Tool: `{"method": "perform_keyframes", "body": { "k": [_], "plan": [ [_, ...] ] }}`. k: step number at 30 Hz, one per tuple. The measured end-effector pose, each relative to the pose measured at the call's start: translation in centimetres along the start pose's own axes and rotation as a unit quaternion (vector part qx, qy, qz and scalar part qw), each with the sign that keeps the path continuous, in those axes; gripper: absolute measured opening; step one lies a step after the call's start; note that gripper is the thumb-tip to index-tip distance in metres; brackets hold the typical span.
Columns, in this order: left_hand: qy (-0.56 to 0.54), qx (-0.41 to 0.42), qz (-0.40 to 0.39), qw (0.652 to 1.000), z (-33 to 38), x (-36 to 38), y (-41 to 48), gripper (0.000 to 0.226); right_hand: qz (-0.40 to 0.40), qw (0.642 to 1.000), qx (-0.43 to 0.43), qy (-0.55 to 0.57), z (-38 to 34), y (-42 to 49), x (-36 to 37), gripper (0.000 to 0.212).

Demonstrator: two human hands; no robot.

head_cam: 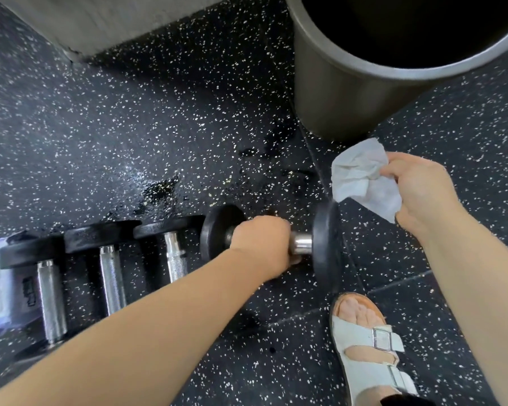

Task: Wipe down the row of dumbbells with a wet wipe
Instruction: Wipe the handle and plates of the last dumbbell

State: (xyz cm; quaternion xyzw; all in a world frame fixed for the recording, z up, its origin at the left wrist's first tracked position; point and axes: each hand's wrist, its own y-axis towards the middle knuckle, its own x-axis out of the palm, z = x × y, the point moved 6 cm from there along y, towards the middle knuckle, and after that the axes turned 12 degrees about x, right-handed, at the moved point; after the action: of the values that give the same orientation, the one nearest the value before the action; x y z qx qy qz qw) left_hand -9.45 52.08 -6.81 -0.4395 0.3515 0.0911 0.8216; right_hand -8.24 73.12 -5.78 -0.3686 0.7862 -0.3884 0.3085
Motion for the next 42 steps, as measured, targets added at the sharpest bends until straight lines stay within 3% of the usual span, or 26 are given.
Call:
{"method": "perform_keyframes", "body": {
  "k": [3,6,9,12,14,19,21,23,27,29,37,42],
  "plan": [
    [-0.181,-0.089,0.041,0.979,-0.9,0.7,-0.8,0.035,0.014,1.000,0.021,0.004,0.5,0.5,-0.1,0.034],
    [-0.332,-0.154,0.071,0.928,-1.5,2.2,-1.5,0.035,0.015,0.999,0.043,-0.003,1.4,0.6,0.3,0.042],
    [-0.429,-0.204,0.092,0.875,-2.1,3.8,-2.1,0.034,0.013,0.999,0.047,-0.017,2.2,0.2,0.7,0.042],
    [-0.534,-0.260,0.101,0.798,-3.0,6.3,-2.8,0.032,0.006,0.998,0.056,-0.028,2.9,-0.1,0.9,0.035],
    [-0.558,-0.275,0.108,0.776,-3.8,7.7,-3.1,0.030,-0.014,0.996,0.077,-0.037,3.8,-0.3,1.7,0.028],
    [-0.594,-0.255,0.139,0.750,-5.1,8.6,-3.0,0.035,-0.050,0.988,0.128,-0.068,6.3,-1.1,4.5,0.031],
    [-0.591,-0.237,0.149,0.757,-5.3,8.5,-3.0,0.034,-0.068,0.984,0.155,-0.060,7.0,-1.4,5.4,0.023],
    [-0.598,-0.214,0.155,0.757,-5.2,8.4,-3.1,0.030,-0.127,0.971,0.201,-0.013,7.7,-2.1,7.1,0.030],
    [-0.646,-0.204,0.170,0.716,-4.9,8.8,-2.9,0.029,-0.281,0.905,0.274,0.164,7.5,-5.8,11.2,0.041],
    [-0.647,-0.207,0.183,0.710,-4.6,8.8,-2.8,0.029,-0.319,0.869,0.289,0.245,7.0,-7.1,12.6,0.049],
    [-0.657,-0.187,0.220,0.696,-3.5,7.6,-3.1,0.022,-0.304,0.833,0.283,0.365,5.9,-6.4,13.8,0.052],
    [-0.663,-0.165,0.203,0.702,-2.8,6.2,-3.1,0.017,-0.254,0.853,0.273,0.364,5.6,-5.0,14.3,0.040]
  ]
}}
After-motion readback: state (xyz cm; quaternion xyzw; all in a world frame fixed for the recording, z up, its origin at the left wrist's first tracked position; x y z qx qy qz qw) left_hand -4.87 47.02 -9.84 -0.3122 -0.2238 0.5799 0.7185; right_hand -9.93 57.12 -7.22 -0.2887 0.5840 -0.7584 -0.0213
